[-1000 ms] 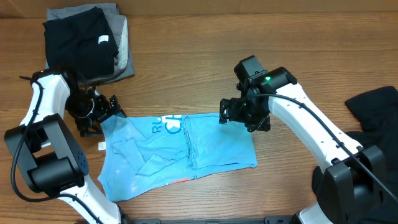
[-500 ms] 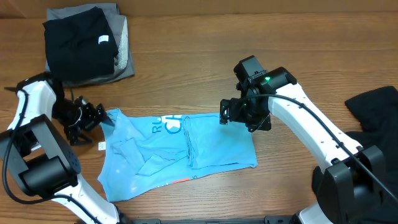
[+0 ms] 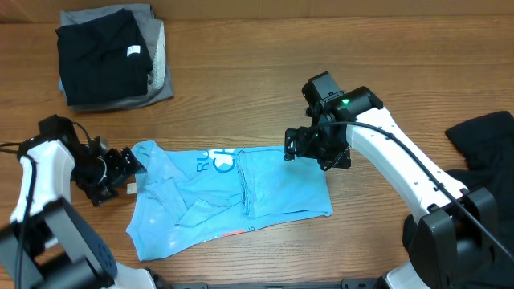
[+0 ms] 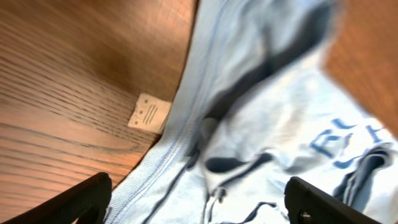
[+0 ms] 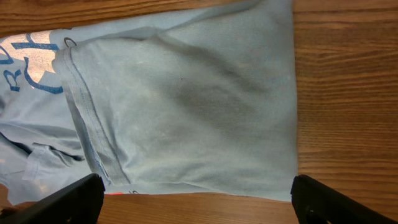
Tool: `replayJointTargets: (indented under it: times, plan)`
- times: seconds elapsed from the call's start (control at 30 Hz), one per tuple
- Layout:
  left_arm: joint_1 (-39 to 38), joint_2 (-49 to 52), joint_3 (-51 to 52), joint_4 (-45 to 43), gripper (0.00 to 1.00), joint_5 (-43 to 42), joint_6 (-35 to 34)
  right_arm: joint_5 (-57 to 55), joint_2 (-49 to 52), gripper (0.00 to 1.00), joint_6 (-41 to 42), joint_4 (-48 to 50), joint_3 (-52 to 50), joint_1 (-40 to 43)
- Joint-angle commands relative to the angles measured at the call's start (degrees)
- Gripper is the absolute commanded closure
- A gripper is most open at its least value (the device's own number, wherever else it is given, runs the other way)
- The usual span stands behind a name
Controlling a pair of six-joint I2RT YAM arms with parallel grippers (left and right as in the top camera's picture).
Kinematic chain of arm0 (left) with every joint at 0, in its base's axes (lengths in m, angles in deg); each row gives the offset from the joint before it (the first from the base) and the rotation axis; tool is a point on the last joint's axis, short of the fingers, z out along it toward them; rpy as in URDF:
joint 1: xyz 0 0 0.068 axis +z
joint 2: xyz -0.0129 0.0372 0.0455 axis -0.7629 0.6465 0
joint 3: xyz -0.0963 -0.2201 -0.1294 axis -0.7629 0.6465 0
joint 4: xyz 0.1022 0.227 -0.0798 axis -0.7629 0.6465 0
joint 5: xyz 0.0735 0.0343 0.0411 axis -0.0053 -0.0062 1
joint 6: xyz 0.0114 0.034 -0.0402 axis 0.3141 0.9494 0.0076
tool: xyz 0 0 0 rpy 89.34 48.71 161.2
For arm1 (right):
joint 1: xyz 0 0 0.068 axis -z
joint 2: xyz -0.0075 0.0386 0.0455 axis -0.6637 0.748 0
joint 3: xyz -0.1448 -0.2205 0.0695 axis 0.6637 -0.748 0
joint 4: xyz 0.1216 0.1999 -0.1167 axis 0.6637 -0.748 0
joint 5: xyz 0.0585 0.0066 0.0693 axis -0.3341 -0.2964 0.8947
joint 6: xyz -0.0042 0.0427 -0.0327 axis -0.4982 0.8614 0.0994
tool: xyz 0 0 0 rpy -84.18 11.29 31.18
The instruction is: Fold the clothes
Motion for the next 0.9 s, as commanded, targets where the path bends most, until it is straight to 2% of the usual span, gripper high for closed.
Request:
replayJointTargets:
  times: [0.0, 0.47, 0.7, 0.87]
  plan:
    - [0.3, -2.7, 0.6, -0.6, 0.11, -0.1, -0.3, -0.6, -0.7, 0.00, -0.3, 0.1, 1.0, 0.0]
    - [0.3, -0.7, 11.3, -9.4, 0.10, -1.7, -0.2, -1.6, -0.7, 0.00, -0.4, -0.2, 1.0, 0.0]
    - [0.2, -0.7, 15.0, -16.8, 0.10, -1.8, -0.1, -1.6, -0.7, 0.00, -0.4, -0.4, 1.0, 0.0]
    - [-0.2, -0.7, 15.3, -19.2, 0.11, -6.5, 2.6, -1.6, -0.7, 0.00, -0.4, -0.2, 1.0, 0.0]
